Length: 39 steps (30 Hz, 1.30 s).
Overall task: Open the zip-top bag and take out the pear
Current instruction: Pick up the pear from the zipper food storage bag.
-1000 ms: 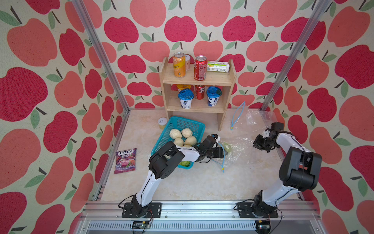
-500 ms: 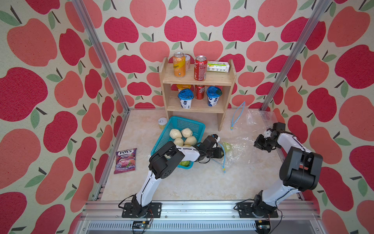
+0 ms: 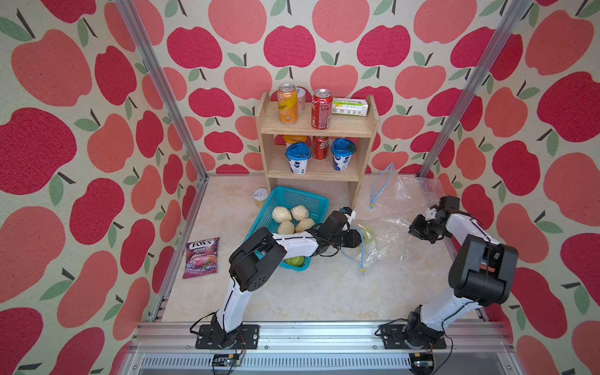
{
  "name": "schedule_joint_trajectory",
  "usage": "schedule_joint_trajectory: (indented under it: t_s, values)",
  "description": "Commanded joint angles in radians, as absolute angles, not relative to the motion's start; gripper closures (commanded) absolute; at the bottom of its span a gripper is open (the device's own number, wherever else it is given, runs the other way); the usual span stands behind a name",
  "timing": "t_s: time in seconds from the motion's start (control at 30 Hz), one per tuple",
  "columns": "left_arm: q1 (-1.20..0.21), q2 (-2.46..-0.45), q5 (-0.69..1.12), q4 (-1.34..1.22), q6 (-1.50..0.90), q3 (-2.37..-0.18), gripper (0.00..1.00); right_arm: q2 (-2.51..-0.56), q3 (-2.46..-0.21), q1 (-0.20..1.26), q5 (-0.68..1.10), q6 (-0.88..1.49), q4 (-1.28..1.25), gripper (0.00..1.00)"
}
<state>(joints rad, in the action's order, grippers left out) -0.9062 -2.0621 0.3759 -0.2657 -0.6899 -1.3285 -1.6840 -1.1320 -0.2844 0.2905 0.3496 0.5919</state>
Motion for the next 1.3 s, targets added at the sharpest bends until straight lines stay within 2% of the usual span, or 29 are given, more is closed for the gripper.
schedule_joint_trajectory:
  t_s: [0.0,0.1,0.17,0.23,0.3,0.43,0.5,0.57,0.7,0.83,1.0,1.13,1.27]
  values:
    - [-0.921,-2.012,0.373,-0.136,-0.688,-1.367,0.81,-1.707,-1.142,-0.291,0.303,0.367,0.581,1.00]
    - [-0.925,-1.997,0.359,-0.127,-0.695,-1.343,0.78,-1.709,-1.146,-0.291,0.310,0.375,0.575,1.00]
    - [-0.925,-2.004,0.356,-0.113,-0.703,-1.344,0.62,-1.709,-1.144,-0.291,0.317,0.380,0.570,1.00]
    - [-0.925,-2.015,0.353,-0.107,-0.709,-1.345,0.52,-1.708,-1.142,-0.291,0.319,0.382,0.569,1.00]
    - [-0.927,-2.020,0.348,-0.097,-0.706,-1.345,0.50,-1.706,-1.140,-0.291,0.320,0.379,0.571,1.00]
    - [-0.939,-2.006,0.320,-0.074,-0.678,-1.328,0.58,-1.706,-1.147,-0.291,0.318,0.371,0.577,1.00]
    - [-0.945,-2.009,0.293,-0.056,-0.675,-1.327,0.57,-1.706,-1.148,-0.291,0.322,0.374,0.577,1.00]
    - [-0.950,-2.022,0.267,-0.038,-0.666,-1.338,0.52,-1.705,-1.149,-0.291,0.326,0.380,0.575,1.00]
    - [-0.970,-2.064,0.176,0.012,-0.604,-1.379,0.35,-1.701,-1.143,-0.290,0.333,0.385,0.567,1.00]
    - [-0.992,-2.093,0.109,0.014,-0.554,-1.407,0.26,-1.699,-1.140,-0.291,0.339,0.384,0.566,1.00]
    - [-0.996,-2.151,0.077,0.034,-0.526,-1.461,0.25,-1.695,-1.143,-0.291,0.350,0.384,0.565,1.00]
    - [-0.997,-2.192,0.028,0.013,-0.509,-1.478,0.32,-1.692,-1.150,-0.291,0.355,0.382,0.574,1.00]
    - [-0.996,-2.230,-0.001,0.004,-0.499,-1.500,0.33,-1.686,-1.157,-0.291,0.357,0.379,0.579,1.00]
